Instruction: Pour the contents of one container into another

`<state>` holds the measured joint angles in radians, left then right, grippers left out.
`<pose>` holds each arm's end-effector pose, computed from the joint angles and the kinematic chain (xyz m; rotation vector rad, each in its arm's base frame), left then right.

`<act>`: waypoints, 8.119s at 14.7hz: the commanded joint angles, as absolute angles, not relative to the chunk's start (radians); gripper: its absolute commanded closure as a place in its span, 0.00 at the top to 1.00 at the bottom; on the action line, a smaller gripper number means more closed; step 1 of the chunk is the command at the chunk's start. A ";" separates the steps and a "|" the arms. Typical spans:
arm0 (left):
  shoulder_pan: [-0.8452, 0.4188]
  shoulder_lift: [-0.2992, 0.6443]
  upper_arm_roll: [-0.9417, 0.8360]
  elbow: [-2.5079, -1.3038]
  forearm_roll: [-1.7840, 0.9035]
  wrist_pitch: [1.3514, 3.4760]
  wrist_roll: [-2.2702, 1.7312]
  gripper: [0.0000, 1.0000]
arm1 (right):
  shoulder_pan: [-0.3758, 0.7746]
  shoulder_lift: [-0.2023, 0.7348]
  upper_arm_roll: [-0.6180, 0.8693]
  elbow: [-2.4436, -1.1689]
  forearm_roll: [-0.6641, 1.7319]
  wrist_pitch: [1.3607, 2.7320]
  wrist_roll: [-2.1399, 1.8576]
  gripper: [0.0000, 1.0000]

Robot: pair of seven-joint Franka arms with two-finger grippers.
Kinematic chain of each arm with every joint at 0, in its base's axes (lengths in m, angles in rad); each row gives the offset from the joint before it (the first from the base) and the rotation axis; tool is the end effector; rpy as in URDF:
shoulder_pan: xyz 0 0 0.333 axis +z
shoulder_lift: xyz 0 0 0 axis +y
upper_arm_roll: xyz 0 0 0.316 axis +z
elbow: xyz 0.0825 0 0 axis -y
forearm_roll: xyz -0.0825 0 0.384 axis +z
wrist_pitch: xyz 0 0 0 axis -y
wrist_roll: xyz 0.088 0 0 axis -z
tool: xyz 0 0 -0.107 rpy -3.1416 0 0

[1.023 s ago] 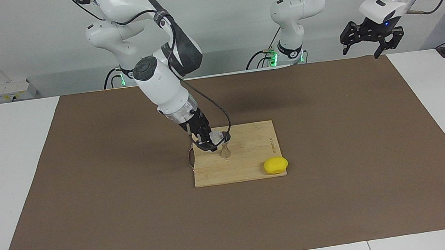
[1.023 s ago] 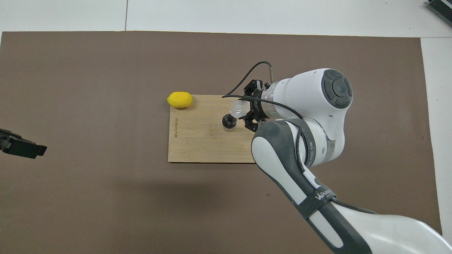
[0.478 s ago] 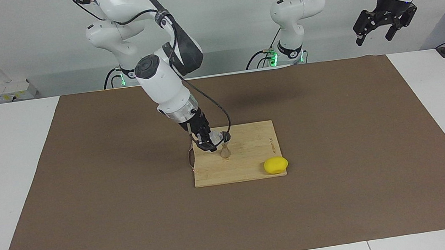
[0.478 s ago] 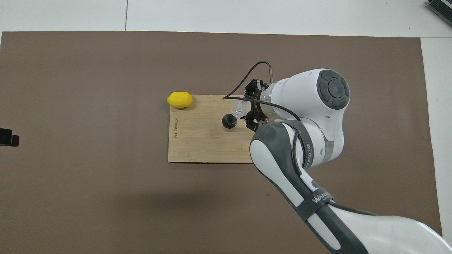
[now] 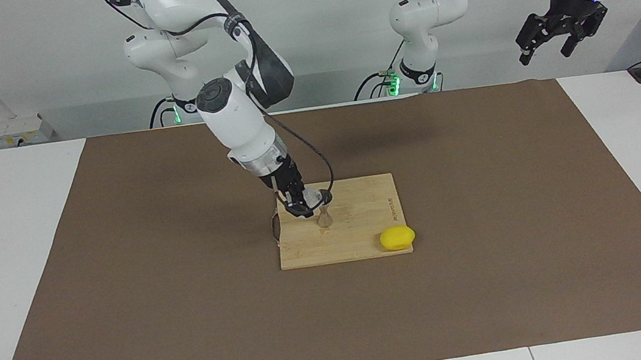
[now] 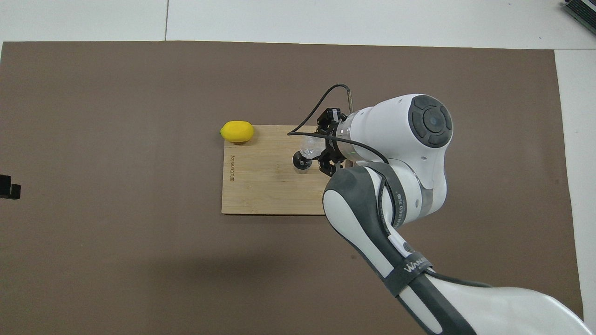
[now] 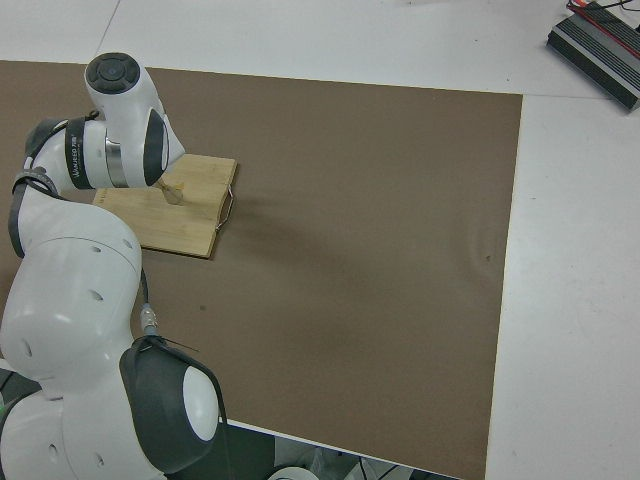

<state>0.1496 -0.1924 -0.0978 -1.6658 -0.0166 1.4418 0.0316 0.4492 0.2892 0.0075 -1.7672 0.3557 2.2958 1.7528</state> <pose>0.4793 0.0175 0.6682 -3.1402 -0.0321 0.0512 0.5881 0.2970 0.4242 -2.0392 1.9035 0.2218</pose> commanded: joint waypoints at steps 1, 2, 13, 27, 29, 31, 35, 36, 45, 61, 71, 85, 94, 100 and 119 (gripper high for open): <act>0.156 -0.219 -0.094 -1.684 0.000 1.411 0.011 1.00 | 0.449 0.291 0.009 -1.763 0.315 2.292 1.763 0.00; 0.146 -0.225 -0.092 -1.699 0.000 1.422 0.011 1.00 | 0.449 0.291 0.009 -1.763 0.301 2.292 1.763 0.00; 0.068 -0.023 -0.060 -1.671 0.003 1.565 -0.021 1.00 | 0.449 0.290 0.009 -1.759 0.262 2.252 1.727 0.00; 0.011 0.043 -0.040 -1.666 0.003 1.638 -0.100 1.00 | 0.449 0.290 0.008 -1.730 0.255 2.210 1.710 0.00; 0.003 0.044 -0.040 -1.663 0.002 1.652 -0.103 1.00 | 0.451 0.290 0.006 -1.730 0.253 2.210 1.710 0.00; -0.015 0.057 -0.035 -1.661 0.002 1.651 -0.120 1.00 | 0.454 0.290 0.006 -1.730 0.242 2.210 1.710 0.00; -0.002 0.045 -0.032 -1.666 0.002 1.643 -0.118 1.00 | 0.454 0.290 0.006 -1.730 0.232 2.207 1.710 0.00; 0.000 0.035 -0.037 -1.670 0.002 1.643 -0.118 1.00 | 0.454 0.290 0.006 -1.730 0.230 2.207 1.710 0.00; 0.000 0.029 -0.031 -1.674 0.002 1.646 -0.117 1.00 | 0.454 0.294 0.012 -1.730 0.264 2.229 1.707 0.00; 0.003 0.018 -0.029 -1.677 0.002 1.637 -0.115 1.00 | 0.164 0.227 0.012 -1.749 0.868 2.178 1.384 0.00; 0.003 0.015 -0.026 -1.667 0.002 1.632 -0.109 1.00 | -0.133 0.247 0.012 -1.914 1.264 2.106 0.999 0.00; 0.018 -0.017 -0.026 -1.686 0.002 1.540 -0.112 1.00 | -0.348 0.445 0.012 -2.003 1.355 1.855 0.588 0.00; 0.028 -0.054 -0.026 -1.700 0.002 1.531 -0.112 1.00 | -0.319 0.509 0.067 -2.010 1.367 1.850 0.581 0.00; 0.028 -0.051 -0.026 -1.698 0.002 1.531 -0.112 1.00 | -0.316 0.515 0.069 -2.017 1.376 1.864 0.523 0.41; 0.015 -0.044 -0.026 -1.681 0.000 1.549 -0.143 1.00 | -0.290 0.172 0.061 -2.022 1.088 2.022 0.566 1.00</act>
<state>0.0190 -0.0301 -0.0270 -1.6737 -0.0166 1.5374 -0.1176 -0.3015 0.2596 0.0601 -1.9880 1.1747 1.9727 0.5463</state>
